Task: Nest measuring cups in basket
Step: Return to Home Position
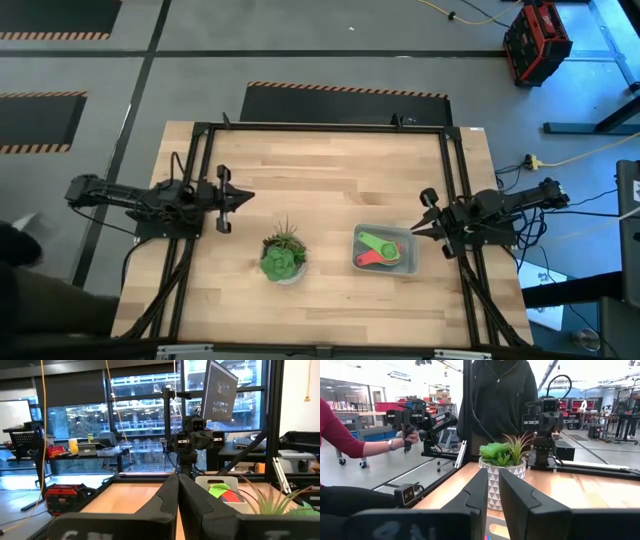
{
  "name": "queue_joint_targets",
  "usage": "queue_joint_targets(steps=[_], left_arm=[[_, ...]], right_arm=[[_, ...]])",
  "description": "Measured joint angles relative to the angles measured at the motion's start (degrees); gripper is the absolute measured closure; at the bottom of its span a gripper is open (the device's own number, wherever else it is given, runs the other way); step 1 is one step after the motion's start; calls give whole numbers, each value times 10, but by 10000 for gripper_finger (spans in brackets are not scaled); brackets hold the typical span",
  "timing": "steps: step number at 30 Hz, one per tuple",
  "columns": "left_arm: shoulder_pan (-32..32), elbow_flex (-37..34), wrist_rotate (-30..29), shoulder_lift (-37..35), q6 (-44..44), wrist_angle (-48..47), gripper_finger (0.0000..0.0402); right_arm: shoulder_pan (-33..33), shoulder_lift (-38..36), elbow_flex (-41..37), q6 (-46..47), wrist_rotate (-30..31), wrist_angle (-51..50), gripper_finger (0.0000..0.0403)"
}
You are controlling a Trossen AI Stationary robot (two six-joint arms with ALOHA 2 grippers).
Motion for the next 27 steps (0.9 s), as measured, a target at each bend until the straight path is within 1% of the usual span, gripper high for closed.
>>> queue_joint_targets(steps=[8,14,20,27], left_arm=[[0,0,1,-56,8,-50,399],[0,0,1,-102,12,-94,400],[0,0,-1,-148,15,-144,396],[0,0,-9,-147,16,-164,400]], right_arm=[[0,0,0,-2,0,-5,352],[0,0,0,13,0,-46,352],[0,0,0,13,1,-47,352],[0,0,0,13,0,-48,352]])
